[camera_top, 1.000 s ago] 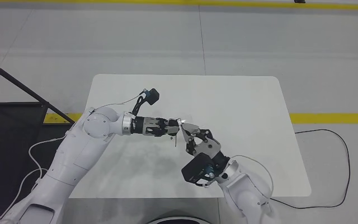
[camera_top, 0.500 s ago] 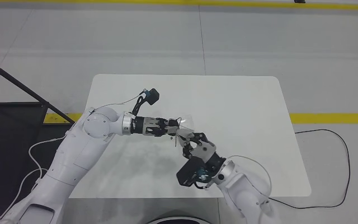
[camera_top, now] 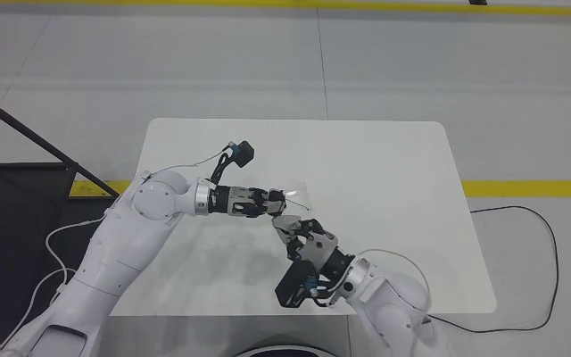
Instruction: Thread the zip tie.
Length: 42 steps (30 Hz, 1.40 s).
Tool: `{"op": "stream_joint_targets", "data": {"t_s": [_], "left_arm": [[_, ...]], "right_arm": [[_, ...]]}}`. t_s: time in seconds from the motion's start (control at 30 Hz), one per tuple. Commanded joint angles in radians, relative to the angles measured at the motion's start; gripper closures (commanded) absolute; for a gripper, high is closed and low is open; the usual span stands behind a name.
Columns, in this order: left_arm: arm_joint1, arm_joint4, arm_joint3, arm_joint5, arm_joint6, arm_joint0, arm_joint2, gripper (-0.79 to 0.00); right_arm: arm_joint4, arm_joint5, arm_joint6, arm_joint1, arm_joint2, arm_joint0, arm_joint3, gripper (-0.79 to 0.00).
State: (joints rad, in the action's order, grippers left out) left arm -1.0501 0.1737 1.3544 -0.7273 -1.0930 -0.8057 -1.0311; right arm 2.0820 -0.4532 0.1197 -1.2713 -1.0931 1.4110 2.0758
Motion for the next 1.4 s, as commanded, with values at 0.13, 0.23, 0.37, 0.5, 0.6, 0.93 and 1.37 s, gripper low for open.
{"op": "stream_joint_targets", "data": {"t_s": [0.13,0.23,0.37,0.5,0.6,0.93,1.37], "left_arm": [[0.0,0.0,0.0,0.0,0.0,0.0,0.0,0.0],[0.0,0.0,0.0,0.0,0.0,0.0,0.0,0.0],[0.0,0.0,0.0,0.0,0.0,0.0,0.0,0.0],[0.0,0.0,0.0,0.0,0.0,0.0,0.0,0.0],[0.0,0.0,0.0,0.0,0.0,0.0,0.0,0.0],[0.004,-0.043,0.038,0.014,0.04,-0.027,-0.005,0.0],[0.013,-0.065,0.067,-0.007,0.047,-0.045,-0.011,0.0]], "right_arm": [[0.008,-0.01,-0.012,0.003,0.007,-0.005,-0.002,0.0],[0.01,-0.015,-0.018,0.005,0.01,-0.007,-0.003,0.0],[0.0,0.008,-0.027,0.005,0.009,-0.005,-0.003,0.0],[-0.018,0.044,-0.027,0.005,0.002,0.0,0.003,0.0],[-0.022,0.061,-0.026,0.006,-0.002,0.005,0.009,0.0],[-0.041,0.189,-0.033,0.0,0.006,0.015,0.005,0.0],[-0.026,0.312,-0.047,-0.006,0.018,0.022,-0.001,0.0]]}}
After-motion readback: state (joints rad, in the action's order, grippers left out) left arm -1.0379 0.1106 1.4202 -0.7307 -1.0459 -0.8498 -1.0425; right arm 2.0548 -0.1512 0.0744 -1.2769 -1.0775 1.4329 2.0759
